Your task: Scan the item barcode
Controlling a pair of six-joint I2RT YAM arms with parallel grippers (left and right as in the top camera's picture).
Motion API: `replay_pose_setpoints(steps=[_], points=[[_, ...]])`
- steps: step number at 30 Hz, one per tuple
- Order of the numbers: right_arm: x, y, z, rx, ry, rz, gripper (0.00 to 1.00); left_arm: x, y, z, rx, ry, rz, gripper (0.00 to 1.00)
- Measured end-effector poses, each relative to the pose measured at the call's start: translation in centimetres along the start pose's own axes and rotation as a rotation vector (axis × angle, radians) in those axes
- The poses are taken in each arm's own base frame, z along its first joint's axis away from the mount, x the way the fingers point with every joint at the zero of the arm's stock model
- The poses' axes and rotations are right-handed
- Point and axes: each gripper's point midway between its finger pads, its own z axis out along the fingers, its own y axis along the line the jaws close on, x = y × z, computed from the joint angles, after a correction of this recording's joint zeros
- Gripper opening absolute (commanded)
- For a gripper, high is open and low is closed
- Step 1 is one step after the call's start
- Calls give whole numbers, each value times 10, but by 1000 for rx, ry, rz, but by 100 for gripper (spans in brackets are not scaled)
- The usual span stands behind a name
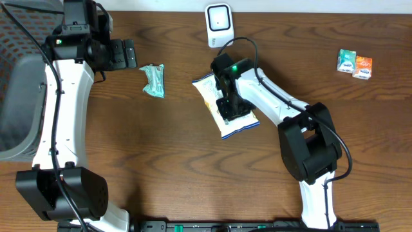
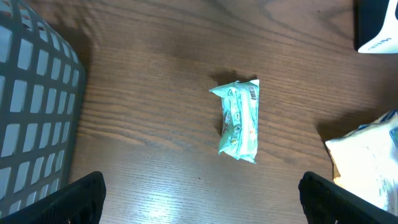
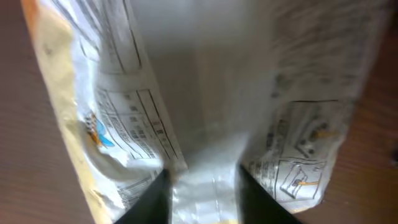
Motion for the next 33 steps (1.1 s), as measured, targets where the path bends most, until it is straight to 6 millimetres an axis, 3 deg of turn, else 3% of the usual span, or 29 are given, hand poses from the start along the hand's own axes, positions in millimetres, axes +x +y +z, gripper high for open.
replay_pose_setpoints(steps=[3, 8, 11, 16, 22, 25, 30, 33], points=[[-24, -7, -24, 11, -99, 24, 99, 0, 0, 0, 0, 0, 0, 98], [-84, -39, -88, 5, -384, 85, 99, 0, 0, 0, 0, 0, 0, 98], [-100, -58, -103, -19, -461, 99, 99, 0, 0, 0, 0, 0, 0, 98], [-104, -66, -82, -168, -421, 84, 99, 0, 0, 0, 0, 0, 0, 98], [-97, -47, -23, -431, -271, 87, 99, 0, 0, 0, 0, 0, 0, 98], [-89, -37, -5, -527, -205, 100, 99, 0, 0, 0, 0, 0, 0, 98], [-73, -24, -6, -621, -142, 70, 99, 0, 0, 0, 0, 0, 0, 98], [-67, -16, -6, -653, -124, 33, 92, 0, 0, 0, 0, 0, 0, 98]])
